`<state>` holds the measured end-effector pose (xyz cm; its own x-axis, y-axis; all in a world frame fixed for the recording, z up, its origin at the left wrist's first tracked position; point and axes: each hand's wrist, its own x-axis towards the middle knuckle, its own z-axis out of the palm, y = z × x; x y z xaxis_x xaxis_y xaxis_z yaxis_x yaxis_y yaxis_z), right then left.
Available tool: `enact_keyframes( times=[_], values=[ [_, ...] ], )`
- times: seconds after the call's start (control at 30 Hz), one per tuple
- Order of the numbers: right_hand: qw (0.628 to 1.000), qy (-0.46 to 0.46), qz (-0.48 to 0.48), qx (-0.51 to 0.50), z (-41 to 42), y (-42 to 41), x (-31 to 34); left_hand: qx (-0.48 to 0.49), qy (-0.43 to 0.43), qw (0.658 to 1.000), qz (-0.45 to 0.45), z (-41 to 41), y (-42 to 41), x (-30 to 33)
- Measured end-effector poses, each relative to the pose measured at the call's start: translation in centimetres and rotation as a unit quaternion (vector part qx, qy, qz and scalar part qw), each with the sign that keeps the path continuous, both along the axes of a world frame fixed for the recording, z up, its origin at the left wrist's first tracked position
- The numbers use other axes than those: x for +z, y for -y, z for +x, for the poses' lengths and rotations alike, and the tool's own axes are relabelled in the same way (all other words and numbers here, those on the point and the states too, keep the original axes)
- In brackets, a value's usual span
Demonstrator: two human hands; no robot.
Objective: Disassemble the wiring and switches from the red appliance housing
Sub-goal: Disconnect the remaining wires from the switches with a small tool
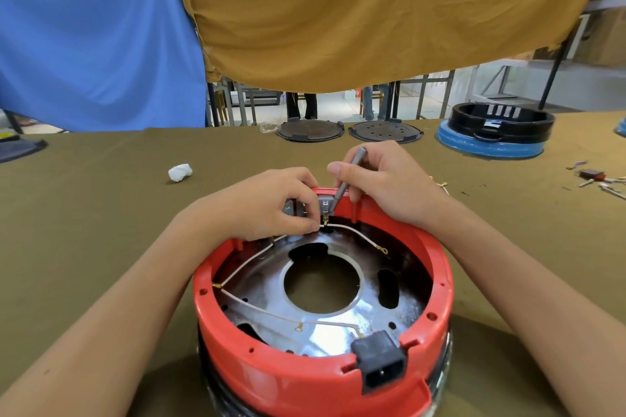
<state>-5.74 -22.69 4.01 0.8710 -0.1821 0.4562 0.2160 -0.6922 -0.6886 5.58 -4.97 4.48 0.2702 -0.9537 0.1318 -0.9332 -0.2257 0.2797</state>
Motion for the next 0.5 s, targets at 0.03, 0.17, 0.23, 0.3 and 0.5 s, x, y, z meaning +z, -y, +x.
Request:
enact_keyframes(
  times=[0.03,0.17,0.23,0.3,0.5],
  values=[
    [1.0,0.009,-0.013,-0.005,-0.09,-0.04,-0.03,0.0,-0.001,1.0,-0.001,0.01,0.02,-0.01],
    [0.999,0.015,-0.051,-0.005,-0.26,-0.21,0.06,0.0,-0.005,1.0,-0.003,0.07,0.05,-0.05],
    [0.998,0.004,-0.064,0.002,-0.23,-0.26,0.06,0.0,-0.007,1.0,-0.004,0.11,0.07,-0.08],
    [0.998,0.015,-0.061,0.0,-0.23,-0.23,0.02,0.0,-0.006,1.0,-0.003,0.16,0.06,-0.1],
    [0.999,0.02,-0.032,0.004,-0.14,-0.05,-0.01,0.002,-0.009,1.0,-0.002,0.05,0.06,-0.03]
  ],
)
